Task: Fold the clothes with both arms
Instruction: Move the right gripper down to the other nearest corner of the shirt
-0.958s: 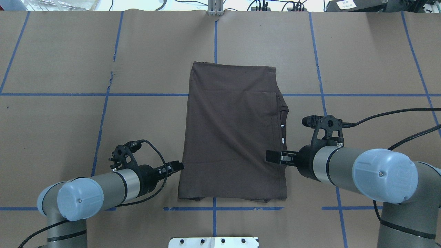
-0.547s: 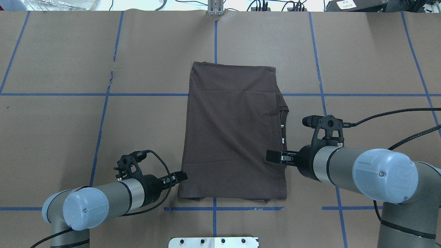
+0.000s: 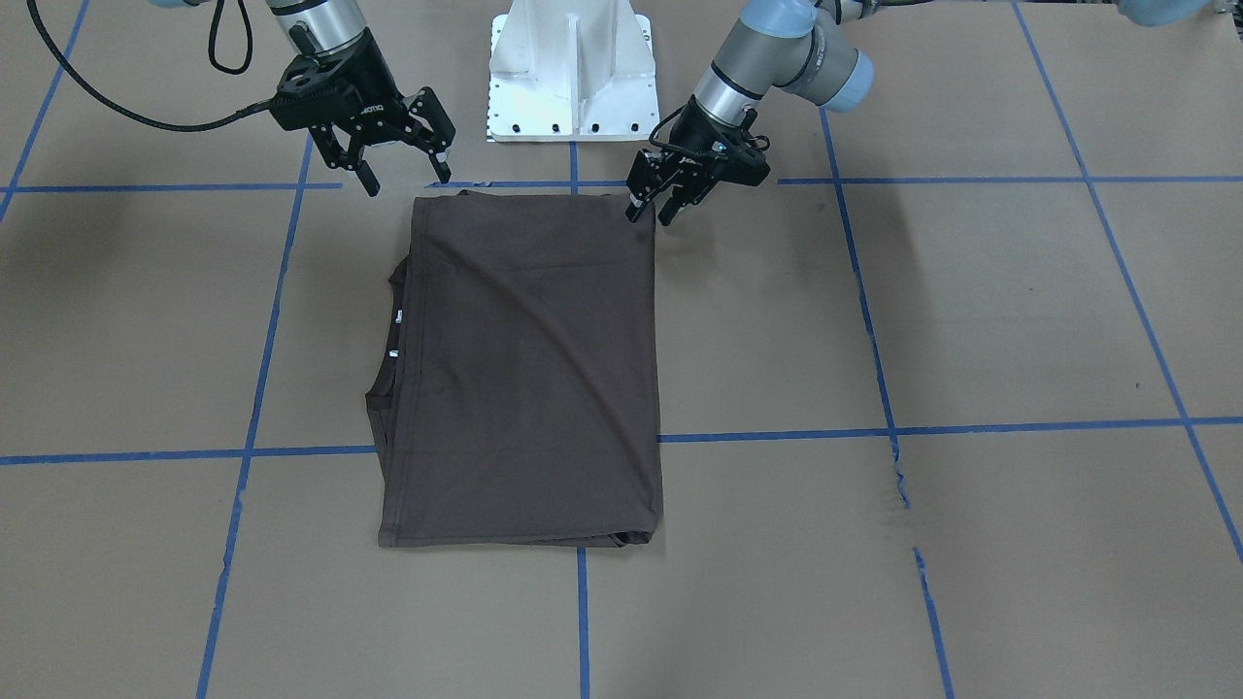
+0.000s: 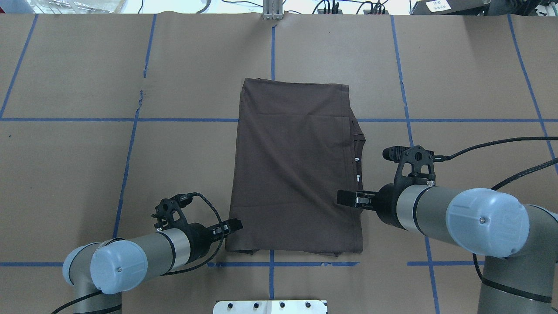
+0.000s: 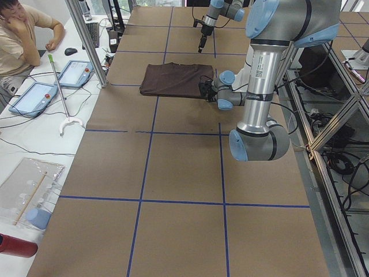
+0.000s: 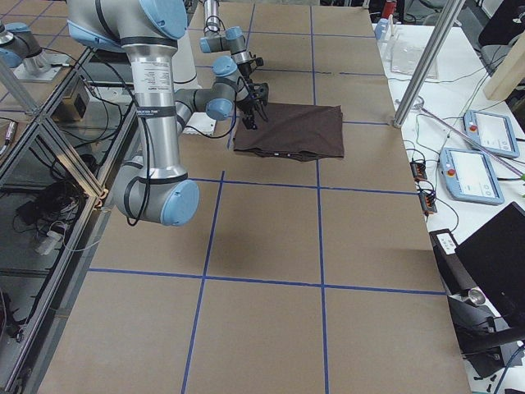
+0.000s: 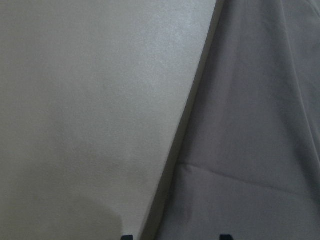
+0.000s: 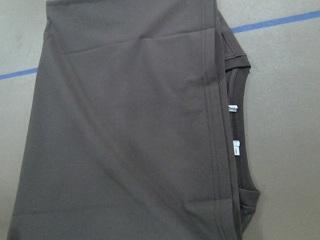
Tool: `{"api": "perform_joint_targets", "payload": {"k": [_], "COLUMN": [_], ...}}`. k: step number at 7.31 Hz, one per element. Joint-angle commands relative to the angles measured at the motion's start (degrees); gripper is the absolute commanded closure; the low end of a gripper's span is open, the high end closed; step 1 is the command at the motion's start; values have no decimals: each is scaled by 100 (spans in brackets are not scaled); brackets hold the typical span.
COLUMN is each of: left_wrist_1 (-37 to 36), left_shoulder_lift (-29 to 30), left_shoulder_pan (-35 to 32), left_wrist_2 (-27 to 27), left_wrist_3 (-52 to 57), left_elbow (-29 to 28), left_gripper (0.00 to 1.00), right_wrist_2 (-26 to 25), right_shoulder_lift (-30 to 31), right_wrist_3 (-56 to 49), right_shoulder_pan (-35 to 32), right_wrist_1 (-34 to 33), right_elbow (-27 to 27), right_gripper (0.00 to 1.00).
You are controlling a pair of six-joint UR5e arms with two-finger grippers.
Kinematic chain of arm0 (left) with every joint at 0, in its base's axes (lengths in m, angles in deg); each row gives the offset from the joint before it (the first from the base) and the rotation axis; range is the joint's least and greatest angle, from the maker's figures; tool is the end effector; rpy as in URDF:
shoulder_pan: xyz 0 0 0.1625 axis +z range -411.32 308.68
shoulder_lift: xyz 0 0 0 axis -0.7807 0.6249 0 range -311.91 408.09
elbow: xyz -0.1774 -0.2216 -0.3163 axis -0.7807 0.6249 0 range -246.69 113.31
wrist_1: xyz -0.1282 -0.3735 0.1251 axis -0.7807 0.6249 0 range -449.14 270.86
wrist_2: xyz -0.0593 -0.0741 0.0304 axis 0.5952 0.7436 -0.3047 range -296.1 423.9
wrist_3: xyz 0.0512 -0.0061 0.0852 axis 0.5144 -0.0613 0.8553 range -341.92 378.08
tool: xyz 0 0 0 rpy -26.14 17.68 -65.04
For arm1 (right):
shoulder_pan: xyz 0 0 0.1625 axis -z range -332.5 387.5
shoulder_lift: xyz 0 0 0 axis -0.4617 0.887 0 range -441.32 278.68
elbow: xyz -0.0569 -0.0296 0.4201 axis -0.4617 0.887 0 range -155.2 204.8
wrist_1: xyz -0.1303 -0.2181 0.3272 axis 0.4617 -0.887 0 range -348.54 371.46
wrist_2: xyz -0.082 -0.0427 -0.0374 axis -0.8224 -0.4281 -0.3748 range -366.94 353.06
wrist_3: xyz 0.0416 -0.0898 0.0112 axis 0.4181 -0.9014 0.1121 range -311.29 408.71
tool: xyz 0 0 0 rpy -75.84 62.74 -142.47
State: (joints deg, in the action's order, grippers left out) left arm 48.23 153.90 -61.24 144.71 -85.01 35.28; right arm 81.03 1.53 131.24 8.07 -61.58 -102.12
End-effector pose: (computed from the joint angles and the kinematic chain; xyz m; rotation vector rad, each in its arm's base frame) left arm 0.5489 -0.2474 0.3175 0.1012 1.3245 -0.4465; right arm -0.3979 -0.2854 0.2724 0.2791 -1.0304 0.2074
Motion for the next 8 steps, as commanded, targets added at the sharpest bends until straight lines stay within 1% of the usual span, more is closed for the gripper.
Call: {"api": "perform_joint_targets", "payload": {"k": [1,6,7,8], "left_wrist_1": [0,9,0,9], "left_shoulder_lift": [37,45,80,80], "left_shoulder_pan": [25,209,218,218], "left_wrist_2": [-3,-73,-73,-82], "left_wrist_3": [0,0,-9,-9], "left_elbow": [-19,-10,-10,-2], "left_gripper": [34,34,41,57], "right_wrist_2": [0,0,0,0], "right_shoulder_lift": [3,3,3,3], "right_wrist_3": [0,0,0,0], "right_shoulder_pan": [-9,-17,-26,-18], "right_wrist_1": [0,0,0,0], "right_elbow": [0,0,0,0], "right_gripper": [0,0,0,0]}}
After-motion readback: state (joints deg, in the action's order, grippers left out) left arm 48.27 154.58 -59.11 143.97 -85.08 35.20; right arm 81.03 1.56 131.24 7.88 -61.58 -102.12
